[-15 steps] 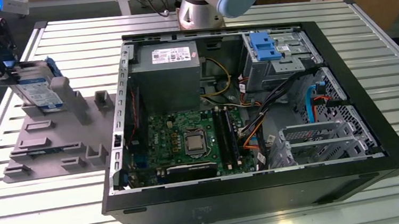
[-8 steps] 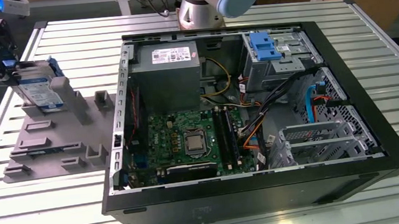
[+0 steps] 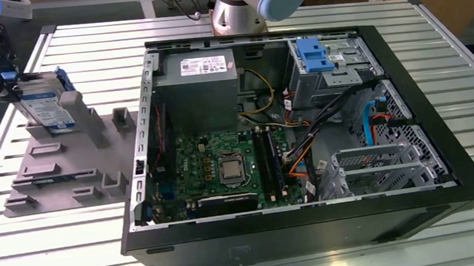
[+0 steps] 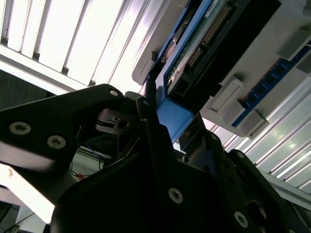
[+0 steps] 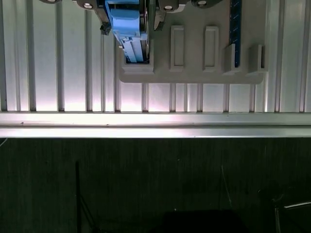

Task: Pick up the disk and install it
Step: 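Pick up the disk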

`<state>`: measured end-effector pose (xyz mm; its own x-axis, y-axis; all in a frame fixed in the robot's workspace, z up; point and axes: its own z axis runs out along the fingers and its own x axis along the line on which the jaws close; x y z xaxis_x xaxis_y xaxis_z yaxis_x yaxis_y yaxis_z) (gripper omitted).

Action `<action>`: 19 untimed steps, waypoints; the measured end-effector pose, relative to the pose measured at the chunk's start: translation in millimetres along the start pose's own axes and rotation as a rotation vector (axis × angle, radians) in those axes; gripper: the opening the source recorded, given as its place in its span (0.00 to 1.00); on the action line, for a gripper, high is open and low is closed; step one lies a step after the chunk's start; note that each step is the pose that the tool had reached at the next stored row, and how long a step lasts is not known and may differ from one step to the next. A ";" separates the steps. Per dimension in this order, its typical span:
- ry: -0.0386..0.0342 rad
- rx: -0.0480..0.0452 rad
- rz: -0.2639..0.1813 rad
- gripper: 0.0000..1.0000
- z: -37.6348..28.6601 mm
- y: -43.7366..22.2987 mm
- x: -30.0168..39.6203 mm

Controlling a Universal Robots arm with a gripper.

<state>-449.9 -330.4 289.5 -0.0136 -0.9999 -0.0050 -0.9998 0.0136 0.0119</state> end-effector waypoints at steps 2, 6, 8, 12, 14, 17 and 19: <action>0.0000 0.0000 0.000 0.45 0.1 0.0 0.0; 0.0000 0.0000 0.000 0.45 0.2 0.0 0.0; 0.0000 0.0000 0.000 0.45 0.2 0.0 0.0; 0.0000 0.0000 0.000 0.37 0.2 0.0 0.0; 0.0001 0.0000 0.000 0.37 0.2 0.0 0.0; 0.0000 0.0000 0.000 0.37 0.4 0.0 0.0; 0.0000 0.0000 0.000 0.37 0.2 0.0 0.0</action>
<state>-449.9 -330.4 289.3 -0.0136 -0.9999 -0.0050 -0.9998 0.0136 0.0119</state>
